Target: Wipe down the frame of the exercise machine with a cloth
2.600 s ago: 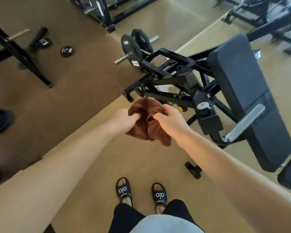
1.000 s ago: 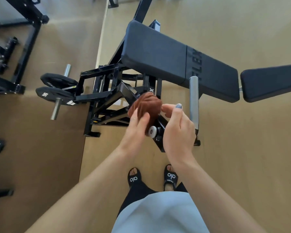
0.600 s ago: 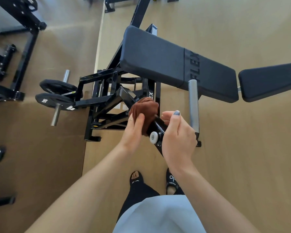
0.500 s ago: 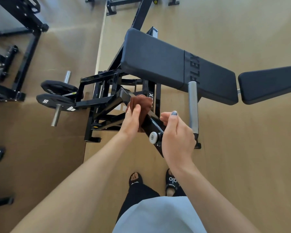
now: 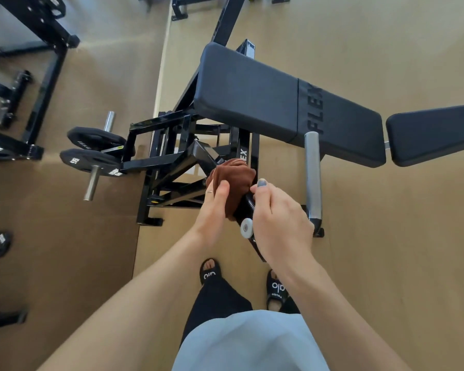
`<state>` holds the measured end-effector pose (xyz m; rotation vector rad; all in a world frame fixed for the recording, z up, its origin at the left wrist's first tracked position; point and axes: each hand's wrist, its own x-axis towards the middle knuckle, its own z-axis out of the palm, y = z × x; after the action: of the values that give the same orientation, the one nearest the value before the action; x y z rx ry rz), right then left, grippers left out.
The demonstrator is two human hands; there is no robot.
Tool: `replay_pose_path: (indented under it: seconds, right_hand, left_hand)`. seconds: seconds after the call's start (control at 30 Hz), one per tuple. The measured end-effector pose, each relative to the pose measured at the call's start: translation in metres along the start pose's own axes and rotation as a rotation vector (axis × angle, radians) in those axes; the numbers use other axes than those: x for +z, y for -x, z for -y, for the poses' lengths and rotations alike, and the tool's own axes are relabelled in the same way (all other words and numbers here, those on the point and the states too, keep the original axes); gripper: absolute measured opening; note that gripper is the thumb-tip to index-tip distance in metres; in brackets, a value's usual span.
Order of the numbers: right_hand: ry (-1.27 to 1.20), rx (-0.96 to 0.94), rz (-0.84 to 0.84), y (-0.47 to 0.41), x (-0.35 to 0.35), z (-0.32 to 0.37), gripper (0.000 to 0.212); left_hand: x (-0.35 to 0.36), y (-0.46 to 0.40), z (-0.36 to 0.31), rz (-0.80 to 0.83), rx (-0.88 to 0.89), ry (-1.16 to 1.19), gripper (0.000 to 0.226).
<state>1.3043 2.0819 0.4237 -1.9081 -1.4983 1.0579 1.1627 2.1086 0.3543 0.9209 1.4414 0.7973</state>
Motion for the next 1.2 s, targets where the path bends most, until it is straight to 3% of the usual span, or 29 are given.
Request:
replay_pose_path:
  seconds: [0.13,0.27,0.4,0.47,0.53,0.63,0.73,0.9,1.0,1.1,1.2]
  right_hand:
    - [0.297,-0.114,0.234,-0.014,-0.005,0.022,0.034]
    - [0.493,-0.001,0.425,-0.045,0.014,0.06,0.035]
    - [0.321,0.134,0.274,-0.069,0.051,0.084,0.048]
    - [0.271,0.199,0.115,-0.083,0.073,0.088,0.053]
    - [0.284,0.246,0.025,-0.099,0.093,0.083,0.055]
    - [0.419,0.354,0.041,-0.121,0.118,0.07,0.06]
    - [0.749,0.289,0.06,-0.127,0.138,0.059,0.057]
    - [0.886,0.324,-0.006,-0.129,0.144,0.057,0.064]
    - [0.871,0.348,-0.009,-0.131,0.143,0.059,0.067]
    - [0.807,0.379,-0.03,-0.132,0.143,0.058,0.067]
    - [0.812,0.382,-0.069,-0.131,0.146,0.058,0.067]
  left_hand:
    - [-0.02,-0.056,-0.008,-0.066,-0.06,-0.027,0.055]
    - [-0.034,-0.076,-0.018,-0.022,-0.08,-0.006,0.044]
    - [-0.042,-0.043,0.012,0.164,-0.095,0.155,0.044]
    - [-0.045,-0.051,0.015,0.152,-0.098,0.158,0.058]
    - [-0.048,-0.075,0.01,0.119,-0.077,0.166,0.043]
    - [-0.064,-0.123,0.014,0.033,0.028,0.002,0.016]
    - [-0.09,-0.171,0.031,0.02,0.036,-0.114,0.017]
    - [-0.112,-0.227,0.031,-0.012,-0.053,-0.109,0.022]
    - [-0.101,-0.197,0.024,0.023,-0.065,-0.042,0.034]
    - [-0.085,-0.141,0.031,0.121,-0.001,-0.034,0.033]
    - [-0.079,-0.129,0.036,0.12,0.058,-0.045,0.034]
